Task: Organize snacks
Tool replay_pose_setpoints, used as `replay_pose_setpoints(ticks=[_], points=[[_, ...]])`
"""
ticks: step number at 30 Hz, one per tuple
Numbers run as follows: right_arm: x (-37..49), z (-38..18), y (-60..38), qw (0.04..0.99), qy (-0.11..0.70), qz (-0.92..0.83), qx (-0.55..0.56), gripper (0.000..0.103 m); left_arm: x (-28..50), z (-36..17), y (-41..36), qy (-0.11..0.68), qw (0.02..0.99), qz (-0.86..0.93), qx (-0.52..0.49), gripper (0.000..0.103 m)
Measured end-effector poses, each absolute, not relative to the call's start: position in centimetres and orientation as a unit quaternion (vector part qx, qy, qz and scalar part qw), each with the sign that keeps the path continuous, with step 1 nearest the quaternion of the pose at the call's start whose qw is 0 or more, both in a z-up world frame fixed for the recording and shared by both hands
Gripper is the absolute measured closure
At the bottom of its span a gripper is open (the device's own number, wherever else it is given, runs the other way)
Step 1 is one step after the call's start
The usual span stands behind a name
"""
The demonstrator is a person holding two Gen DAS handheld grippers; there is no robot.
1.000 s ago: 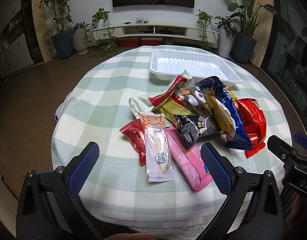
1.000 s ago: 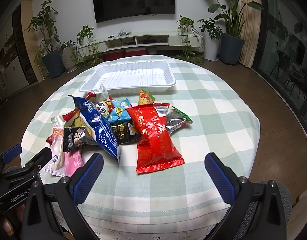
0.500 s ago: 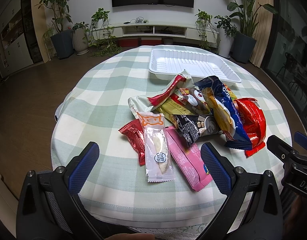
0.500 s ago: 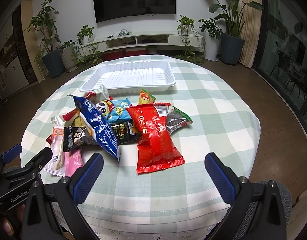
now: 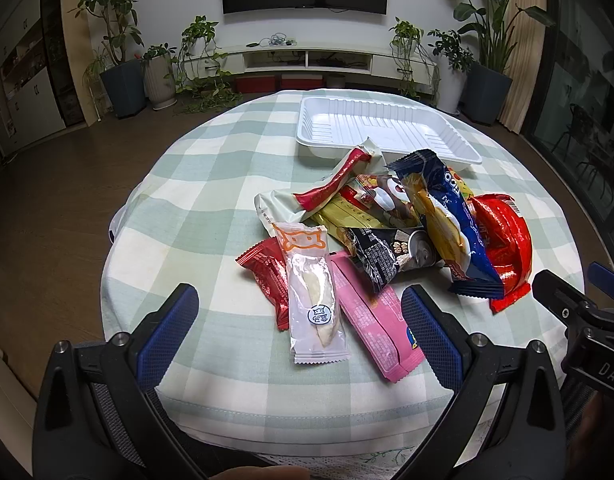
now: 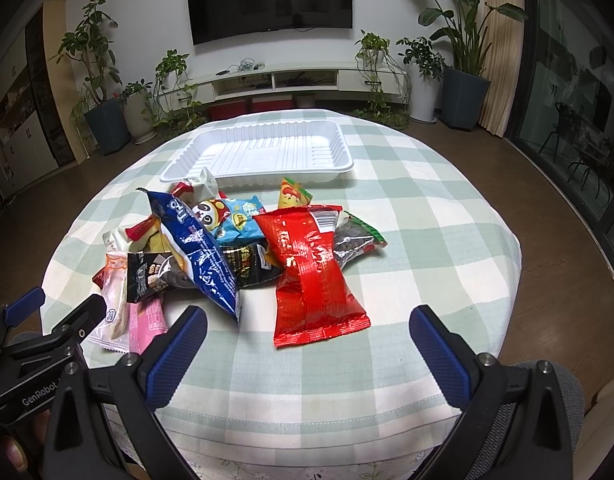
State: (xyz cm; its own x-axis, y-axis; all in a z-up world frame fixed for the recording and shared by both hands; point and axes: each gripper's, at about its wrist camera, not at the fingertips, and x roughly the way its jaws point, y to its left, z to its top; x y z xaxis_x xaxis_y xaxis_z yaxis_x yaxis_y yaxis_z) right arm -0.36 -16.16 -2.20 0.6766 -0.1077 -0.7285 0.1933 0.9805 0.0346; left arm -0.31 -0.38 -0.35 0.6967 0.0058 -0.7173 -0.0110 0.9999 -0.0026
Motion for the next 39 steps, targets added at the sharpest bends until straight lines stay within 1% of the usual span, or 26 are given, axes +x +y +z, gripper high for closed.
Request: replay_pose_setpoints(ticks=[15, 17, 19, 22, 24, 26, 27, 28, 29, 31, 34, 39], points=[[-0.2, -1.4, -16.5, 0.914, 0.394, -0.082, 0.055, 0.0, -0.7, -0.7, 0.1, 0.391, 0.92, 0.008, -0.007, 0.0], [-0.5, -2.8, -16.4, 0.914, 0.393, -0.082, 0.059, 0.0, -0.9, -0.9, 0.8, 0.394, 0.919, 0.008, -0.013, 0.0], [-0.6, -3.1, -16.1, 0.914, 0.392, -0.081, 0.062, 0.0, -1.1, -1.2, 2.1, 0.395, 0.918, -0.005, -0.033, 0.0], [-0.7, -3.9, -15.9, 0.914, 0.391, -0.079, 0.069, 0.0, -1.5, -1.8, 4.3, 0.404, 0.906, -0.076, -0.097, 0.0], [-0.9, -4.2, -15.9, 0.914, 0.391, -0.075, 0.075, 0.0, -1.7, -2.2, 5.0, 0.408, 0.901, -0.097, -0.115, 0.0], [-1.2, -4.4, -15.9, 0.916, 0.387, -0.069, 0.082, 0.0, -2.8, -2.0, 5.7, 0.378, 0.916, -0.075, -0.114, 0.0], [-1.3, -4.2, -16.0, 0.917, 0.385, -0.067, 0.084, 0.0, -3.1, -2.1, 5.8, 0.385, 0.914, -0.075, -0.107, 0.0], [-1.5, -3.8, -16.4, 0.918, 0.382, -0.065, 0.084, 0.0, -2.8, -2.3, 5.8, 0.406, 0.905, -0.084, -0.099, 0.0], [-1.9, -4.1, -16.1, 0.92, 0.377, -0.063, 0.084, 0.0, -2.2, -3.1, 5.5, 0.447, 0.885, -0.091, -0.086, 0.0], [-1.3, -3.7, -16.9, 0.922, 0.373, -0.059, 0.088, 0.0, -1.5, -3.8, 5.5, 0.477, 0.872, -0.063, -0.082, 0.0], [-1.5, -3.9, -17.0, 0.922, 0.372, -0.051, 0.095, 0.0, -0.7, -3.5, 5.1, 0.481, 0.87, -0.069, -0.086, 0.0], [-0.5, -3.3, -18.7, 0.921, 0.371, -0.045, 0.109, 0.002, 2.3, -3.2, 3.5, 0.5, 0.862, -0.06, -0.053, 0.0]])
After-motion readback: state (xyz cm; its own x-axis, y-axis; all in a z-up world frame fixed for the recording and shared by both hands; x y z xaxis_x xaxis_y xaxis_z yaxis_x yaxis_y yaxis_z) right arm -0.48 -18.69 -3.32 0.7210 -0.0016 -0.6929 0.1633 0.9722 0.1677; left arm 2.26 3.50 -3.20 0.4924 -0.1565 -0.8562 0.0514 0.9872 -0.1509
